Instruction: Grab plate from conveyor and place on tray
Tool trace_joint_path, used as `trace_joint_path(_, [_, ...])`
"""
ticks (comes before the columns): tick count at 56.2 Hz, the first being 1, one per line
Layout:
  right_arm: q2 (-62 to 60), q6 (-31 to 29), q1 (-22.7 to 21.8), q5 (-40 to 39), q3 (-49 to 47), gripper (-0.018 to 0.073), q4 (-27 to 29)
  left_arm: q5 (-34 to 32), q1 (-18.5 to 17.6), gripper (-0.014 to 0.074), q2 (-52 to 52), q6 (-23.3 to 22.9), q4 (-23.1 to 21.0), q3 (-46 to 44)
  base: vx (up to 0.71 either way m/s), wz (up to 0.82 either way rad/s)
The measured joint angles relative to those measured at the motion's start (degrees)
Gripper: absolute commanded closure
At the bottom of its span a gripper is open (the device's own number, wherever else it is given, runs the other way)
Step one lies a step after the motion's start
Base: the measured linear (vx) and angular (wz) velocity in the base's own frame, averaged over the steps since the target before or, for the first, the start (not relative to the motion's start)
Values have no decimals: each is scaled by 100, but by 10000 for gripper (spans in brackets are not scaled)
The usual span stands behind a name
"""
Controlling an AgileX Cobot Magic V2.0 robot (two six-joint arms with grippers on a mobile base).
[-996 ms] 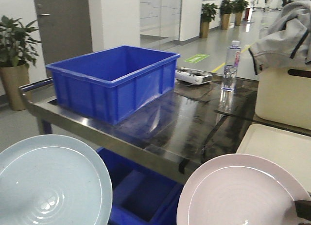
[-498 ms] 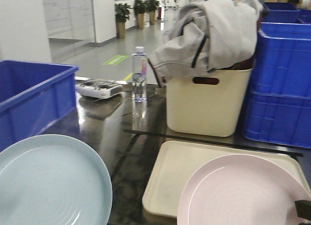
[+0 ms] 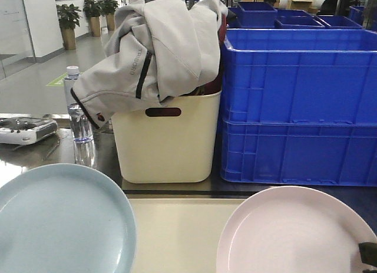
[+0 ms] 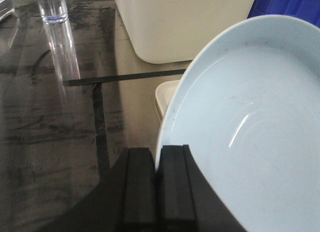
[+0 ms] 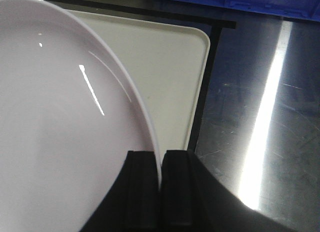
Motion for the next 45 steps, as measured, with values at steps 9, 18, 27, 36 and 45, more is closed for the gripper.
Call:
trace_joint_path(9, [0,0,0,0,0,568,0,0,0,594,0,0,0,0,9,-8])
trace_joint_path(18, [0,0,0,0,0,568,0,0,0,594,0,0,0,0,4,-6])
trace_joint_path(27, [0,0,0,0,0,568,0,0,0,594,0,0,0,0,1,-4])
trace_joint_path(36, [0,0,0,0,0,568,0,0,0,594,0,0,0,0,0,0])
trace_joint_path(45, [0,0,0,0,0,568,0,0,0,594,0,0,0,0,0,0])
